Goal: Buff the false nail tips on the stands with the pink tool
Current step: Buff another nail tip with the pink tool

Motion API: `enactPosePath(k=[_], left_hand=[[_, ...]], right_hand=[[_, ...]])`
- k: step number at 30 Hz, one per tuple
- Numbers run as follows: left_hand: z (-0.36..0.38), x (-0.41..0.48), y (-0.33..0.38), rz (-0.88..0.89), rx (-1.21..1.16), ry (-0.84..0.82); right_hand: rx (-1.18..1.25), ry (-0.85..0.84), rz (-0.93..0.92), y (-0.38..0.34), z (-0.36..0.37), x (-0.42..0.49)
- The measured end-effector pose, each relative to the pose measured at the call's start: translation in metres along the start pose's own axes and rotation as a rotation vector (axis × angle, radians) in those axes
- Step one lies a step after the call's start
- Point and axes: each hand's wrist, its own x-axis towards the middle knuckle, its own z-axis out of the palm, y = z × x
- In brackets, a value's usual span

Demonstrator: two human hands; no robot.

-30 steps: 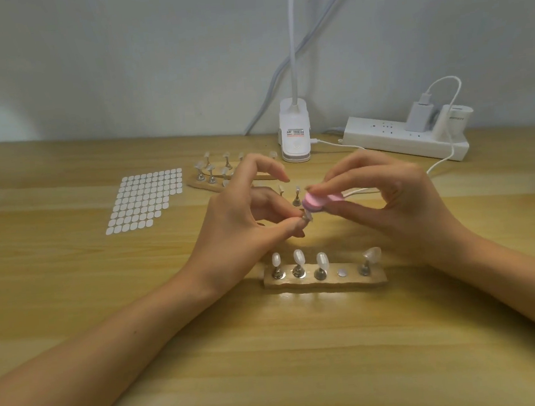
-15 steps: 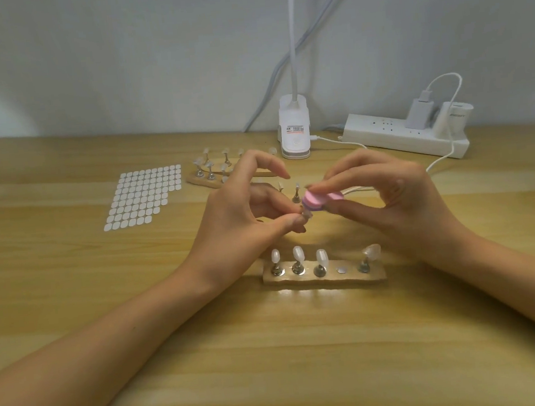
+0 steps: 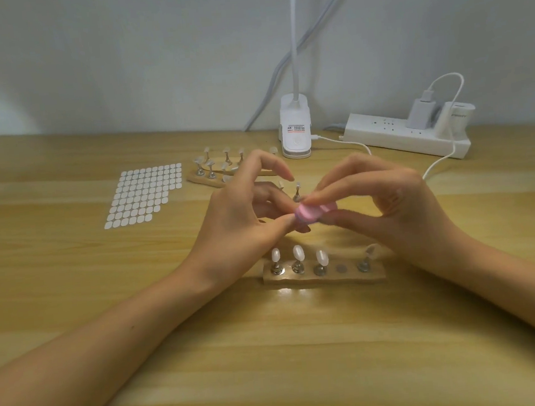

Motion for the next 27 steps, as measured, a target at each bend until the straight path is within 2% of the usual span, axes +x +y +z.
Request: enactPosePath(k=[2, 5, 8, 12, 15, 19, 22, 27], left_hand=[[-0.0001, 0.0007, -0.0003, -0.001, -0.007, -0.009], [0.0001, 0.0005, 0.0003, -0.006, -0.015, -0.01], [0.0005, 0.0, 0.0007, 0.004, 0.0, -0.013], [0.0006, -0.0002, 0.001, -0.003, -0.005, -0.015], [0.0, 0.0001, 0.0002, -0.012, -0.009, -0.008], [-0.0001, 0.0007, 0.0005, -0.012, -0.012, -0.009], [-0.0002, 0.0007, 0.0, -0.009, -0.022, -0.01], [0.0, -0.0002, 0.0013, -0.001, -0.004, -0.012]], right_hand=[[-0.016, -0.021, -0.027, -0.001, 0.0012, 0.0008], [0.013, 0.029, 0.029, -0.0013, -0.0016, 0.001], [-0.022, -0.031, -0.032, -0.0024, 0.0001, 0.0007], [0.012, 0.026, 0.046, 0.0005, -0.0036, 0.0006], [-0.02, -0.037, -0.017, -0.0008, -0.0002, -0.0002], [0.009, 0.031, 0.072, 0.0007, -0.0034, 0.0005], [-0.04, -0.02, -0.002, -0.0023, 0.0007, -0.0002], [-0.063, 0.027, 0.051, -0.0019, -0.0031, 0.0003]])
